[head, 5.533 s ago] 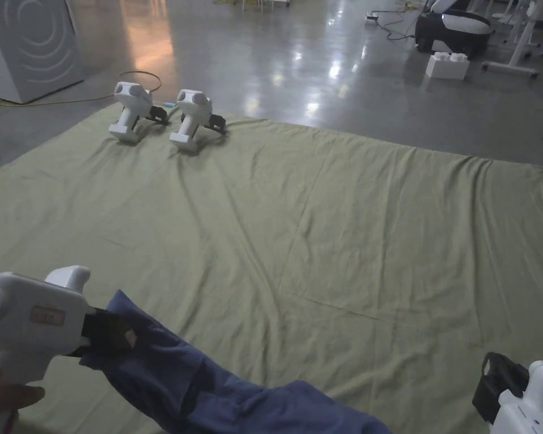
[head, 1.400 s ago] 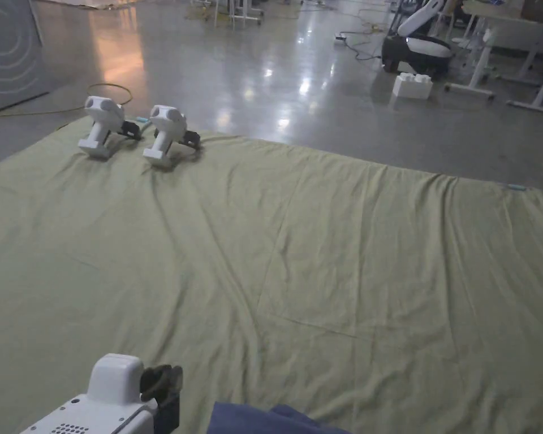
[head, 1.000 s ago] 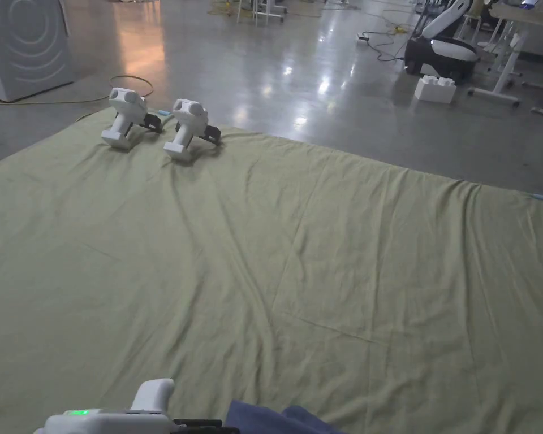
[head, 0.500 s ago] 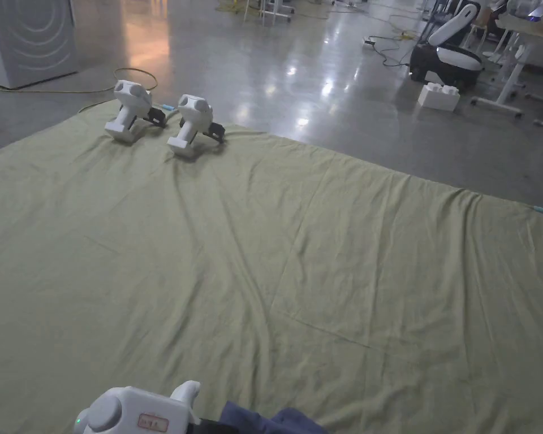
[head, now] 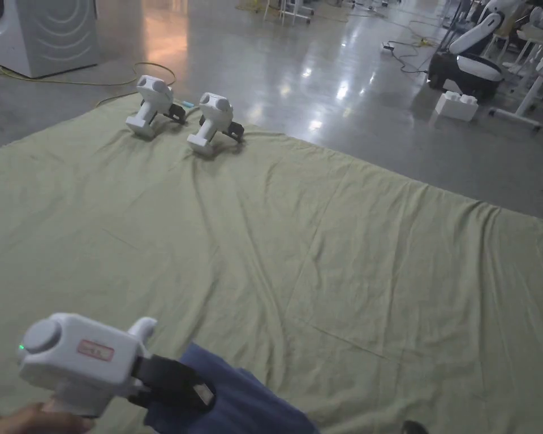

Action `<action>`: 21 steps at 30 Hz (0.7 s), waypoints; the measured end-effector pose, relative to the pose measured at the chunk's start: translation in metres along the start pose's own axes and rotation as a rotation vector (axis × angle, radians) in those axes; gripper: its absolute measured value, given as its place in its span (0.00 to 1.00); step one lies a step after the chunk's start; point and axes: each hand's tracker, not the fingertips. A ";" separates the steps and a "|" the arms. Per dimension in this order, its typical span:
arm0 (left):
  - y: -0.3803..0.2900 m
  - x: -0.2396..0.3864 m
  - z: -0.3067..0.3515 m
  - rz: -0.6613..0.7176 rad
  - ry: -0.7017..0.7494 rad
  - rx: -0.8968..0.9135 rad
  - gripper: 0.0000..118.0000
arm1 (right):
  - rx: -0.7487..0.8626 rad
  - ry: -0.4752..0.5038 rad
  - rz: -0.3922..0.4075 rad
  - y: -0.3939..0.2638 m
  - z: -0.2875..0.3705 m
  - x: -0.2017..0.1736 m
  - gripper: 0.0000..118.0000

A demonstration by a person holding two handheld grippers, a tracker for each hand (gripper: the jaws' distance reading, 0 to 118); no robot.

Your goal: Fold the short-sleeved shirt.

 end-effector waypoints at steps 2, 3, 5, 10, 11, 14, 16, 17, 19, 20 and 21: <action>0.016 -0.004 0.039 -0.013 0.049 0.016 0.25 | 0.035 -0.024 -0.002 0.018 -0.001 0.013 0.06; 0.023 -0.005 0.058 -0.027 0.079 0.027 0.25 | 0.048 -0.033 -0.002 0.027 -0.002 0.019 0.06; 0.033 0.003 0.099 -0.033 0.140 0.049 0.25 | 0.077 -0.059 -0.009 0.042 -0.002 0.031 0.06; 0.065 -0.008 0.185 -0.016 0.354 0.104 0.25 | 0.122 -0.110 -0.021 0.063 0.000 0.054 0.06; 0.069 -0.012 0.198 0.000 0.387 0.110 0.25 | 0.128 -0.120 -0.021 0.066 0.000 0.057 0.06; 0.076 -0.015 0.219 0.044 0.516 0.119 0.25 | 0.139 -0.143 -0.026 0.071 0.002 0.064 0.06; 0.088 -0.026 0.227 0.046 0.638 0.093 0.25 | 0.141 -0.155 -0.031 0.071 0.003 0.067 0.06; 0.090 -0.030 0.227 0.054 0.688 0.090 0.25 | 0.139 -0.160 -0.032 0.071 0.004 0.068 0.06; 0.094 -0.038 0.220 0.064 0.773 0.051 0.26 | 0.133 -0.164 -0.037 0.068 0.004 0.070 0.06; 0.088 -0.035 0.210 0.083 0.787 0.041 0.26 | 0.129 -0.164 -0.040 0.066 0.004 0.070 0.06; 0.088 -0.038 0.205 0.102 0.813 0.032 0.28 | 0.123 -0.162 -0.039 0.064 0.003 0.070 0.06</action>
